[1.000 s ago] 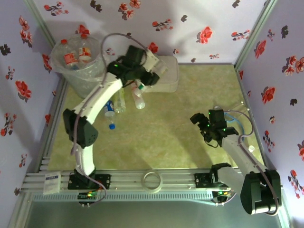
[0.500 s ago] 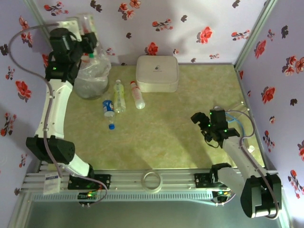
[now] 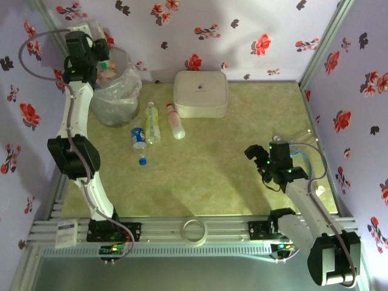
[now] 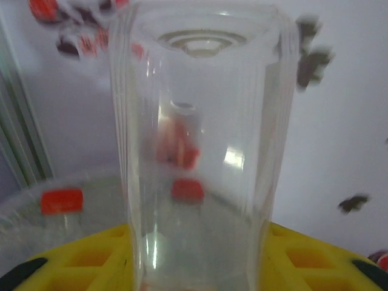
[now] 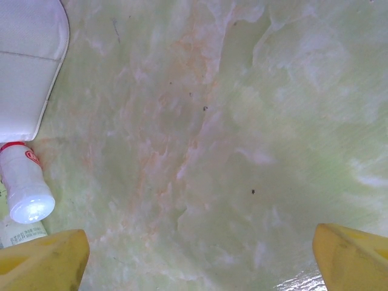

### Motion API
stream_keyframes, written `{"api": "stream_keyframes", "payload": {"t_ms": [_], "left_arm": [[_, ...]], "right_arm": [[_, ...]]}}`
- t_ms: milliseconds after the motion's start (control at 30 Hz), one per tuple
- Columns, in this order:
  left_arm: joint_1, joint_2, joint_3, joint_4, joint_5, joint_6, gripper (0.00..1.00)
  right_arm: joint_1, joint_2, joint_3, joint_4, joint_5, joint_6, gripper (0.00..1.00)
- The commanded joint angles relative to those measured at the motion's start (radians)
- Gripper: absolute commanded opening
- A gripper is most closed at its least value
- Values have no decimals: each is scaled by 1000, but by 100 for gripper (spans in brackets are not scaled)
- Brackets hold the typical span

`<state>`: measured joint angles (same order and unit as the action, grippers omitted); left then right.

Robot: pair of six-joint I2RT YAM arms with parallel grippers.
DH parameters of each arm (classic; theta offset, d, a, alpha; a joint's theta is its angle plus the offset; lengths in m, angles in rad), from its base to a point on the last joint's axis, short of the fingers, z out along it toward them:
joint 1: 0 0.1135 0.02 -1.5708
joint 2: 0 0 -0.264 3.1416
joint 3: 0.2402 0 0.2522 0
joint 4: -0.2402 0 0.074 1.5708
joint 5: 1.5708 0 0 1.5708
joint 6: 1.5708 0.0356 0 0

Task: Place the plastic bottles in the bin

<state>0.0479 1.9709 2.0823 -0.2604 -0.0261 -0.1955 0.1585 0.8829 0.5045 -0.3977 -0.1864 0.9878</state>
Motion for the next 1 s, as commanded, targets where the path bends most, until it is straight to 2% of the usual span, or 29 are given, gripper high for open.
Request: {"api": "stream_keyframes", "payload": {"t_ms": [0, 133, 200, 400, 600, 667, 733, 867, 967], "left_arm": [[-3, 23, 75, -83, 9, 108, 43], [-3, 103, 188, -310, 29, 157, 43], [-2, 107, 175, -362, 23, 190, 43], [4, 29, -22, -314, 49, 121, 41], [6, 51, -50, -331, 60, 78, 40], [6, 72, -22, -344, 82, 75, 47], [7, 78, -3, -341, 97, 74, 59], [4, 63, 24, -325, 104, 73, 74], [4, 74, 104, -382, 107, 86, 85]], "right_arm": [[-6, -20, -11, -37, 24, 5, 96], [-5, -8, -17, -17, 19, 11, 96], [-5, 7, -17, -3, 10, 11, 96], [-5, 17, -17, 9, 6, 9, 96], [-5, 16, -25, 12, 1, 9, 96], [-6, 14, -25, 10, 2, 9, 96], [-6, 11, -23, 5, 1, 8, 96], [-6, 9, -22, 3, 4, 11, 96], [-6, 15, -21, 10, 2, 12, 96]]}}
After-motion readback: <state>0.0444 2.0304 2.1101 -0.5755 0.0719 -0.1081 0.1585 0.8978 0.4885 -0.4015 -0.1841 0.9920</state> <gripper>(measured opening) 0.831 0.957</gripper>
